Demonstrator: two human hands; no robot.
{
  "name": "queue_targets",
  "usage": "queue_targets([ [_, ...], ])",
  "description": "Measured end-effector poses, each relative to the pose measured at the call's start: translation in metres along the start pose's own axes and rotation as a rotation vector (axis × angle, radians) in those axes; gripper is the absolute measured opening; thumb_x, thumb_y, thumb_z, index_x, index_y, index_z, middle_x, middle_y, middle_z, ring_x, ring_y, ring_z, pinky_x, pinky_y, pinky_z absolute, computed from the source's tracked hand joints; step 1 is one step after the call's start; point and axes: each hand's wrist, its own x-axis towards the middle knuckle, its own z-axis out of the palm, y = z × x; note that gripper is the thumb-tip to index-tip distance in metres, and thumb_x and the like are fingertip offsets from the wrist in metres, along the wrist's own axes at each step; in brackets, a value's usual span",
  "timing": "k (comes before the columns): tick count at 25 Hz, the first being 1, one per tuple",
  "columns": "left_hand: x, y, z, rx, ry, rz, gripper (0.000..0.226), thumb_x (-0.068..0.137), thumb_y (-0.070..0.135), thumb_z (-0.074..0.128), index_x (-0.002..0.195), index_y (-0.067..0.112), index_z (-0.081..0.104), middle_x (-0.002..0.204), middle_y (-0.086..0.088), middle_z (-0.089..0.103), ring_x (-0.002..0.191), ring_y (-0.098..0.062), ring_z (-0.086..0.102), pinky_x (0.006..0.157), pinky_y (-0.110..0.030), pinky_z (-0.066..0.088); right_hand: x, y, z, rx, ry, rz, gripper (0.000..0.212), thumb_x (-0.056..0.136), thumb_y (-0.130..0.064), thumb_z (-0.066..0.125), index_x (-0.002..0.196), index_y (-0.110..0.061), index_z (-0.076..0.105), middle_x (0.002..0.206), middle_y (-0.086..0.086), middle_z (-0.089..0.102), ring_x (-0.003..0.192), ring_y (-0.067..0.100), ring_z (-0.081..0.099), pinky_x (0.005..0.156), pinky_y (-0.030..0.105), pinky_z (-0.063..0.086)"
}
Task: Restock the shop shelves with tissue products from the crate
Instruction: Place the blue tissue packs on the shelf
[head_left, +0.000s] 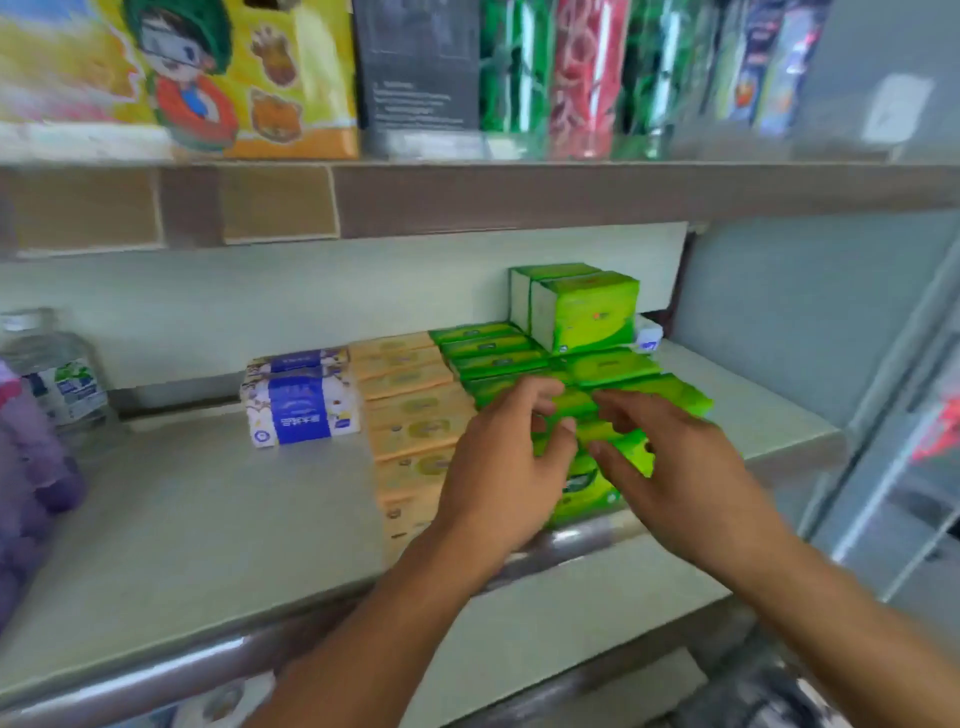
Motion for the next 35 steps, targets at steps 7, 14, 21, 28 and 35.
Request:
queue_targets([
  [7, -0.04, 0.069, 0.188, -0.22, -0.396, -0.014, 0.023, 0.089, 0.025, 0.062, 0.111, 0.028, 0.058, 0.091, 0.013, 0.064, 0.082, -0.002, 0.062, 0.077, -0.032, 0.053, -0.139, 0.137, -0.093, -0.141, 0.007, 0.442, 0.04, 0.089, -0.03, 0.065, 0.128, -0.025, 0.056, 0.111, -0.007, 0.065, 0.1, 0.012, 0.062, 0.086, 0.034, 0.052],
  [14, -0.091, 0.066, 0.341, -0.165, -0.711, -0.174, 0.019, 0.093, 0.021, 0.058, 0.109, 0.032, 0.058, 0.089, 0.019, 0.063, 0.083, 0.008, 0.058, 0.074, -0.007, 0.042, -0.261, 0.265, -0.096, -0.101, -0.192, 0.919, 0.038, 0.089, -0.031, 0.062, 0.126, -0.024, 0.056, 0.105, -0.005, 0.065, 0.096, 0.016, 0.063, 0.086, 0.03, 0.049],
  [21, -0.165, -0.018, 0.441, 0.048, -0.912, -0.497, 0.021, 0.095, 0.02, 0.056, 0.115, 0.026, 0.059, 0.096, 0.015, 0.064, 0.095, -0.005, 0.063, 0.084, -0.026, 0.052, -0.369, 0.379, 0.046, 0.207, -0.595, 1.389, 0.042, 0.091, -0.037, 0.06, 0.124, -0.011, 0.056, 0.118, 0.007, 0.065, 0.111, 0.026, 0.06, 0.086, 0.027, 0.044],
  [28, -0.189, -0.061, 0.492, 0.073, -0.935, -0.584, 0.02, 0.094, 0.022, 0.057, 0.112, 0.028, 0.06, 0.1, 0.012, 0.065, 0.092, -0.003, 0.063, 0.084, -0.027, 0.052, -0.411, 0.448, 0.172, 0.379, -0.466, 1.686, 0.056, 0.093, -0.052, 0.051, 0.124, -0.005, 0.053, 0.132, 0.018, 0.055, 0.121, 0.034, 0.053, 0.095, 0.031, 0.041],
  [35, -0.179, -0.082, 0.492, 0.061, -0.953, -0.64, 0.022, 0.095, 0.023, 0.055, 0.116, 0.027, 0.059, 0.105, 0.011, 0.065, 0.095, -0.004, 0.063, 0.083, -0.027, 0.053, -0.408, 0.465, 0.209, 0.459, -0.249, 1.8, 0.045, 0.086, -0.036, 0.066, 0.121, -0.01, 0.058, 0.118, 0.008, 0.063, 0.11, 0.03, 0.06, 0.086, 0.029, 0.045],
])
